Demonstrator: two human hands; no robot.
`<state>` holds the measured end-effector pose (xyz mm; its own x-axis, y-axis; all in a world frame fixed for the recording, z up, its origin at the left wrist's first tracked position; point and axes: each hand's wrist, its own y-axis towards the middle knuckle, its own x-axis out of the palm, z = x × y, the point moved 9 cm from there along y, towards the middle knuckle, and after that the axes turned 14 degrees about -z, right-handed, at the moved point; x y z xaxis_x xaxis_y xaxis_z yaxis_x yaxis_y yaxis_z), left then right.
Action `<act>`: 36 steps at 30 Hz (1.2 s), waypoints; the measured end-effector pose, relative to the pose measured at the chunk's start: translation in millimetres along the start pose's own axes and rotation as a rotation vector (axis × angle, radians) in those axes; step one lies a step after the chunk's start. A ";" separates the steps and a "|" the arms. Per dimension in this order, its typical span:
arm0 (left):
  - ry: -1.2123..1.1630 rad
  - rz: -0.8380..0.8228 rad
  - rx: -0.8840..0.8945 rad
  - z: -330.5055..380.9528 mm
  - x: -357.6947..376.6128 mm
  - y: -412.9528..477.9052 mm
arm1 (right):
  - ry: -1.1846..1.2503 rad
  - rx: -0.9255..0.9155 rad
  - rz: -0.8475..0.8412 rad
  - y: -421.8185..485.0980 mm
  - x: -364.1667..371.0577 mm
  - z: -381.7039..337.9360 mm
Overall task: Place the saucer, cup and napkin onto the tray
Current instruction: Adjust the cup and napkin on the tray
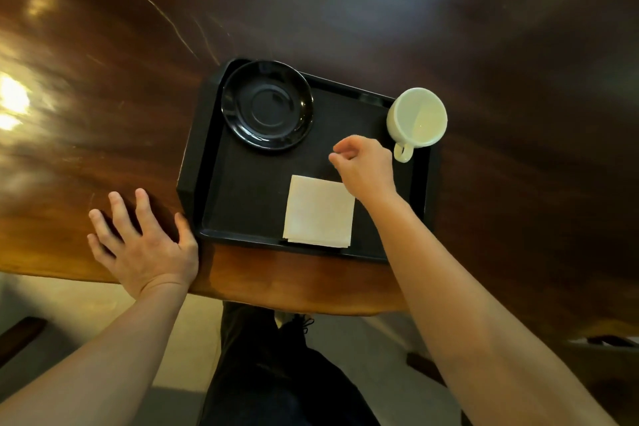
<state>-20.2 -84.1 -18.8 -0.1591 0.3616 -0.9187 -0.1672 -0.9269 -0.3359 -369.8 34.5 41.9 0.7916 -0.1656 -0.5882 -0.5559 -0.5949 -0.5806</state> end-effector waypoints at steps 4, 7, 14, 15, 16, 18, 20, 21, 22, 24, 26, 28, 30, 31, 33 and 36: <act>-0.012 0.005 0.007 1.1 -1.2 -1.3 | -0.270 0.067 -0.182 -8.8 9.6 36.2; -0.008 0.014 0.009 1.1 -0.7 -1.9 | -0.270 0.088 -0.231 -11.6 21.8 46.4; -0.006 0.025 0.016 0.5 0.3 -0.8 | -0.042 0.113 -0.138 -9.4 24.9 51.3; -0.005 0.027 0.018 0.4 0.4 -0.8 | -0.004 0.120 -0.113 -9.0 21.3 54.1; -0.005 0.028 0.017 0.2 0.6 -1.1 | 0.036 0.131 -0.078 -8.8 17.0 57.7; -0.005 0.032 0.014 -0.4 0.8 -1.1 | 0.096 0.160 0.015 -8.3 5.8 67.2; -0.002 0.033 0.017 -0.3 1.5 -0.4 | 0.159 0.206 0.105 -9.4 -4.6 80.2; -0.002 0.033 0.016 -0.6 2.0 -0.1 | 0.187 0.226 0.138 -10.6 -8.6 85.8; -0.004 0.033 0.015 -1.1 2.6 0.5 | 0.204 0.239 0.164 -12.1 -11.9 90.3; -0.002 0.032 0.009 -2.0 3.5 0.4 | 0.223 0.253 0.199 -15.2 -15.8 97.2; 0.000 0.028 0.008 -2.6 4.7 0.7 | 0.240 0.268 0.216 -20.4 -16.6 102.9; -0.006 0.025 0.009 -2.8 4.7 1.8 | 0.270 0.273 0.219 -26.7 -12.8 109.6; -0.005 0.024 0.009 -2.3 4.7 1.4 | 0.291 0.276 0.232 -34.2 -8.1 113.3; -0.003 0.024 0.010 -1.9 4.8 1.2 | 0.307 0.281 0.241 -36.8 -5.5 114.9; 0.000 0.017 0.002 -2.5 5.4 0.8 | 0.349 0.296 0.255 -37.9 -1.5 119.0; 0.016 0.009 -0.005 -3.2 5.8 0.9 | 0.361 0.315 0.245 -35.0 -1.5 120.8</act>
<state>-18.1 -83.2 -25.2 -0.1454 0.3521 -0.9246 -0.1607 -0.9305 -0.3291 -382.1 150.6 -4.9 0.6353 -0.5626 -0.5290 -0.7406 -0.2497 -0.6239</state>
